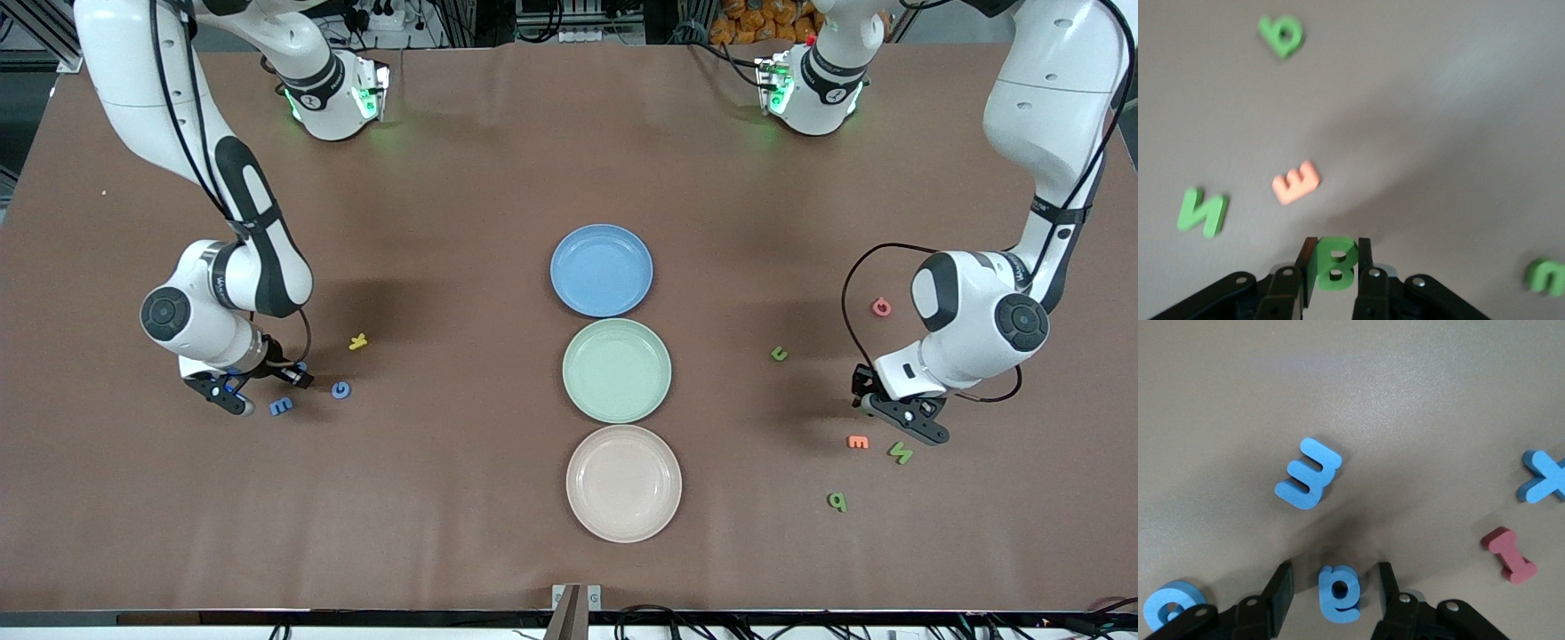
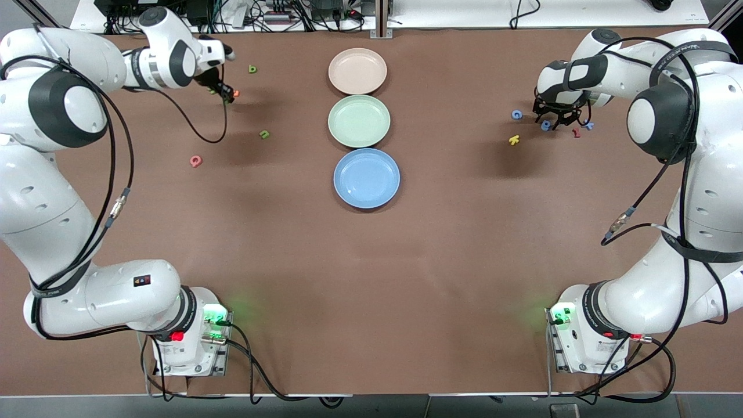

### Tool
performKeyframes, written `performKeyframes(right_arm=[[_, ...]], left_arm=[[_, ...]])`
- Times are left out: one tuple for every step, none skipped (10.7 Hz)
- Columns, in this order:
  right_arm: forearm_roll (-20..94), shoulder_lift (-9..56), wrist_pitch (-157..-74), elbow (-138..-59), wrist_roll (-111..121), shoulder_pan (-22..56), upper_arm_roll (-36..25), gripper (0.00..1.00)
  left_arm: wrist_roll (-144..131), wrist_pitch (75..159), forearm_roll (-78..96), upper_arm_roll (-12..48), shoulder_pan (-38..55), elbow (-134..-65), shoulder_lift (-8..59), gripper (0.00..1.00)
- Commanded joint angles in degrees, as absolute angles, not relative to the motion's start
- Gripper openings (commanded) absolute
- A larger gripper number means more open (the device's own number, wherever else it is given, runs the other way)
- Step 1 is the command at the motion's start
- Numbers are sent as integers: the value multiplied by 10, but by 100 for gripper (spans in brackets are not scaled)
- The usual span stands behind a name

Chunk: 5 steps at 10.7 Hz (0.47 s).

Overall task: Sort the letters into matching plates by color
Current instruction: 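Grasp the blue e with the right gripper while the left gripper grasps green B, then carry the green B to the green plate while the right gripper lifts the e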

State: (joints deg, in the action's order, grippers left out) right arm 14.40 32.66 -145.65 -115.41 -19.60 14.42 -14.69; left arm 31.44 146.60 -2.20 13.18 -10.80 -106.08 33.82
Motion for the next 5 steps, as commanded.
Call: performKeyframes(right_arm=[[149,312,-1462,-1178,-186,141,-142,47],[149,312,-1463,-1178,-186,141,-139,37],[149,312,-1463,-1178,-186,140,-139,28],[149,312,-1463,-1178,-186,140,-139,20],[149,312,-1462,-1178,-186,140,-139,14]], left_arm=[[293,1456,-11,192,-115,-1048,319,0],[274,1455,-8,206,-109,-1039,319,0],[266,1455,-8,220,-106,-1030,320,0],[241,1448,-8,235,-101,-1025,320,0],[203,1425,-13,237,-84,-1010,320,0]])
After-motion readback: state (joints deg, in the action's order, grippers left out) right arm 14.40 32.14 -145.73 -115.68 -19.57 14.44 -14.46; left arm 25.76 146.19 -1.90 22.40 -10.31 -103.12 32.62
